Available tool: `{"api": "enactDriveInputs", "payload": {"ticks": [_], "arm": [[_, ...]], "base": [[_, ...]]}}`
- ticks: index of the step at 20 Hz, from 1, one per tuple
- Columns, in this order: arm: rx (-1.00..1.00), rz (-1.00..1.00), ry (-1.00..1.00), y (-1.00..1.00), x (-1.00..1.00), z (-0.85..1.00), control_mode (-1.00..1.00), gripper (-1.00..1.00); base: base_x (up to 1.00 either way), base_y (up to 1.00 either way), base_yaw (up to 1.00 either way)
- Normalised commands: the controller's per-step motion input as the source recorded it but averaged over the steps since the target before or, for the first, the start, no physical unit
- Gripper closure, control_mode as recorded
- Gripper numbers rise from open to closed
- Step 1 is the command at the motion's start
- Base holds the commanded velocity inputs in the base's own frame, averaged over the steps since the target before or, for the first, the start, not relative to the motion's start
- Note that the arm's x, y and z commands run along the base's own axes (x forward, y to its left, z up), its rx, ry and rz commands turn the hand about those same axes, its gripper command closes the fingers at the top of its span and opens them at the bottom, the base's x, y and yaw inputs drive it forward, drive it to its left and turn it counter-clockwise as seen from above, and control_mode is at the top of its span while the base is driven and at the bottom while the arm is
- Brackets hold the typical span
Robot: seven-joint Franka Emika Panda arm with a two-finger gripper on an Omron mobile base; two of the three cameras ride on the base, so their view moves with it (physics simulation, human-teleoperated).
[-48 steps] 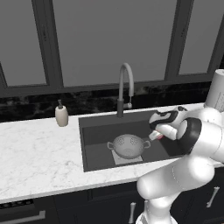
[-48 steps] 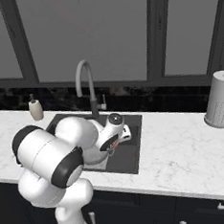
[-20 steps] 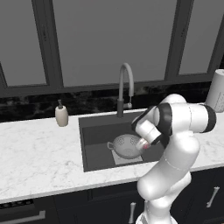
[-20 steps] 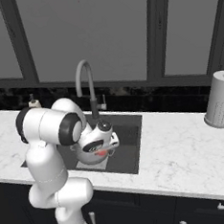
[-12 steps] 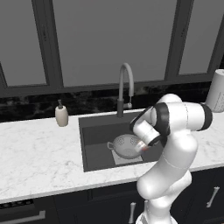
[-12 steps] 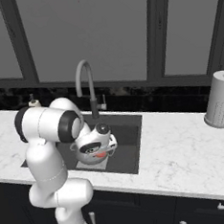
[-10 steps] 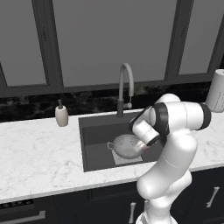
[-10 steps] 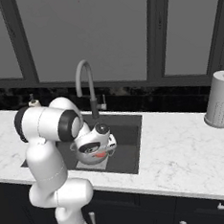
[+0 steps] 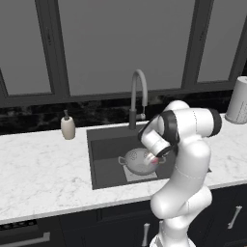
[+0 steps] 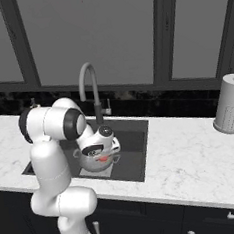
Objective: Put the colander in the sink, put the peach in the colander, and turn on the sink faucet and pour water over the colander.
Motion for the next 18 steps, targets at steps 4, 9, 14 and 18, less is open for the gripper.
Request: {"api": "enactDriveInputs", "payload": {"ticks": [4, 9, 14, 18], "arm": [[0.00, 0.00, 0.00, 0.00, 0.01, -0.39, -1.00, 1.00], [0.00, 0.00, 0.00, 0.00, 0.00, -0.27, -1.00, 1.00], [0.00, 0.00, 0.00, 0.00, 0.00, -0.12, -1.00, 1.00], [0.00, 0.00, 0.00, 0.00, 0.00, 0.00, -1.00, -1.00]], "base": [[0.00, 0.00, 0.00], [0.00, 0.00, 0.00], [0.00, 0.00, 0.00], [0.00, 0.00, 0.00]]}}
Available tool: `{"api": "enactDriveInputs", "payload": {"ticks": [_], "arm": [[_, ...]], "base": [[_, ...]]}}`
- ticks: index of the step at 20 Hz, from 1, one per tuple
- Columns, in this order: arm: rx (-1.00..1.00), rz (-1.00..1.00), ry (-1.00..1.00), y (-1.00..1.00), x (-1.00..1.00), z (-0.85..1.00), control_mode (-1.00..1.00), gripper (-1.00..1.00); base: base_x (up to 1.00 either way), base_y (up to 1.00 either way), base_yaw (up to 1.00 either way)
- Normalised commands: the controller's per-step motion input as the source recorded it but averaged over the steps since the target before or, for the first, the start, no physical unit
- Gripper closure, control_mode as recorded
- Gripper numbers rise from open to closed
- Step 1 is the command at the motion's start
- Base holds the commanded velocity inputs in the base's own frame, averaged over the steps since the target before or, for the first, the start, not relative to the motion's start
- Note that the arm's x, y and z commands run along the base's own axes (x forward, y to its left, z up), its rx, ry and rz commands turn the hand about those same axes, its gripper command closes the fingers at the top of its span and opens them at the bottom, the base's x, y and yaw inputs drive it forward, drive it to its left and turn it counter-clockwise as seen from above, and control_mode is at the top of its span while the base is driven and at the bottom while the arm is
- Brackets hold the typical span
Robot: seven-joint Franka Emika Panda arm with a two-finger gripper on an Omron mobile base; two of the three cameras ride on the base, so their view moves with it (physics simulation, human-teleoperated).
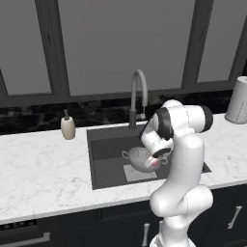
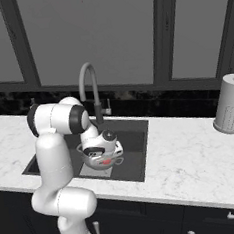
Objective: Put the colander in the sink, put the peach in the colander, and turn on the sink faucet and pour water over the colander.
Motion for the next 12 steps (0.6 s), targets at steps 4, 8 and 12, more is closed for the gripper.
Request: {"api": "enactDriveInputs", "payload": {"ticks": [4, 8, 12], "arm": [[0.00, 0.00, 0.00, 0.00, 0.00, 0.00, -1.00, -1.00], [0.00, 0.00, 0.00, 0.00, 0.00, 0.11, -1.00, -1.00], [0.00, 0.00, -0.03, 0.00, 0.00, 0.38, -1.00, -1.00]], "base": [[0.00, 0.00, 0.00], [0.00, 0.00, 0.00], [0.00, 0.00, 0.00]]}}
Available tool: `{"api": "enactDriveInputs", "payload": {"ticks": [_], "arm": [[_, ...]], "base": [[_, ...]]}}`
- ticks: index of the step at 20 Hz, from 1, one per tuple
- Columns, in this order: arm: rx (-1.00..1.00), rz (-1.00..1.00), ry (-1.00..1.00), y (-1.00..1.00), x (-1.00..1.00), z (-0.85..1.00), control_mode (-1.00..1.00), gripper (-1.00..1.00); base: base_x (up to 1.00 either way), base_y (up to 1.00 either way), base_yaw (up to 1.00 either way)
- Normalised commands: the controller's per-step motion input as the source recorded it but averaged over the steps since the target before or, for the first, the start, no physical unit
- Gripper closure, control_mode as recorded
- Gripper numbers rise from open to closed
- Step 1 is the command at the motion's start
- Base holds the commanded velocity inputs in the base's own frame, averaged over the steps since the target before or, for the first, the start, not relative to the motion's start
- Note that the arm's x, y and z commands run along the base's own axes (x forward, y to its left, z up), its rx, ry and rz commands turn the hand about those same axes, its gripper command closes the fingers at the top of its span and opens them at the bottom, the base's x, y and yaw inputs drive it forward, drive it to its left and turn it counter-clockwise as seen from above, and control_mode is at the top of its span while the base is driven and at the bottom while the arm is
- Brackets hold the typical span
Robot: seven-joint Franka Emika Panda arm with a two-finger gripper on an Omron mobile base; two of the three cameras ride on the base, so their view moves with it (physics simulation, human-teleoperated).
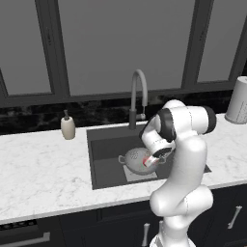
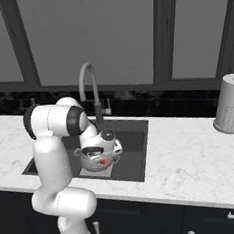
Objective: Put the colander in the sink, put the peach in the colander, and turn on the sink faucet and pour water over the colander.
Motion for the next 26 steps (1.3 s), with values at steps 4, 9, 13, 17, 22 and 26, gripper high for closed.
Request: {"api": "enactDriveInputs", "payload": {"ticks": [4, 9, 13, 17, 22, 26], "arm": [[0.00, 0.00, -0.08, 0.00, 0.00, 0.59, -1.00, -1.00], [0.00, 0.00, -0.13, 0.00, 0.00, 0.59, -1.00, -1.00], [0.02, 0.00, -0.15, -0.02, 0.00, 0.63, -1.00, -1.00], [0.06, 0.00, -0.18, -0.13, 0.00, 0.54, -1.00, -1.00], [0.10, 0.00, -0.21, -0.29, 0.00, 0.42, -1.00, -1.00], [0.12, 0.00, -0.21, -0.28, 0.00, 0.30, -1.00, -1.00]], "base": [[0.00, 0.00, 0.00], [0.00, 0.00, 0.00], [0.00, 0.00, 0.00], [0.00, 0.00, 0.00], [0.00, 0.00, 0.00], [0.00, 0.00, 0.00]]}}
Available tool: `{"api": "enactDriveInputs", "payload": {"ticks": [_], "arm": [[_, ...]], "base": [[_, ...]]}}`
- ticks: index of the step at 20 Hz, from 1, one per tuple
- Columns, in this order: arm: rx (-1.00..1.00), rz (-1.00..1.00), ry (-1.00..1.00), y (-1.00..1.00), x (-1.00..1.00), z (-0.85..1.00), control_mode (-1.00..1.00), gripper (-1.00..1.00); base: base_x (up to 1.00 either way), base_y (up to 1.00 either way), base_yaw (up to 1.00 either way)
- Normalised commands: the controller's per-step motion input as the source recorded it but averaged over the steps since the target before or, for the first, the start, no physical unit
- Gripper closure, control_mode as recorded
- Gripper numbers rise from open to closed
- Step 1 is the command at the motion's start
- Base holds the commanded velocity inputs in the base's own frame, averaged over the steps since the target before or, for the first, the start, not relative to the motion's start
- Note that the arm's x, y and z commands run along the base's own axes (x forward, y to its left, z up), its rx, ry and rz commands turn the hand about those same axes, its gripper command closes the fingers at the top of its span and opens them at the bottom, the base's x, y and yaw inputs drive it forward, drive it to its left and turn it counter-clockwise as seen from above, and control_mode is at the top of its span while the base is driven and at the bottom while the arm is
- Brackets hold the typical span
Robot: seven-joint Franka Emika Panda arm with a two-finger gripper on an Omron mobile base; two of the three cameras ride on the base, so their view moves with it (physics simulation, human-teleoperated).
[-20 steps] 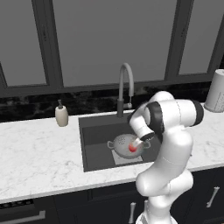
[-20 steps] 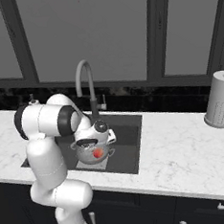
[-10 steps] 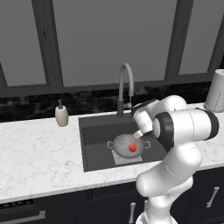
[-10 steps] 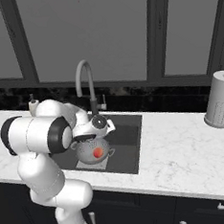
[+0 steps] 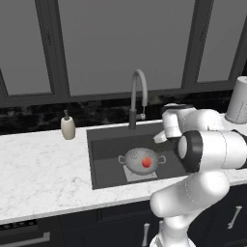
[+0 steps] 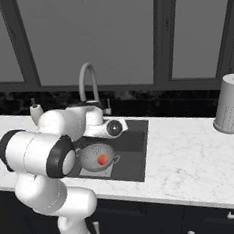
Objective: Put the colander in the sink, put the peach in the colander, and turn on the sink faucet and pour water over the colander.
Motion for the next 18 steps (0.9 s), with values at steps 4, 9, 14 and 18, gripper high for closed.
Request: {"api": "enactDriveInputs", "payload": {"ticks": [4, 9, 14, 18], "arm": [[0.12, -0.04, -0.16, -0.27, 0.00, 0.20, -1.00, -1.00], [0.09, -0.07, -0.15, -0.09, 0.00, 0.16, -1.00, -1.00], [0.03, -0.08, -0.18, 0.02, 0.02, 0.20, -1.00, -1.00], [0.03, -0.13, -0.11, 0.01, 0.28, 0.11, -1.00, -1.00]], "base": [[0.00, 0.00, 0.00], [0.00, 0.00, 0.00], [0.00, 0.00, 0.00], [0.00, 0.00, 0.00]]}}
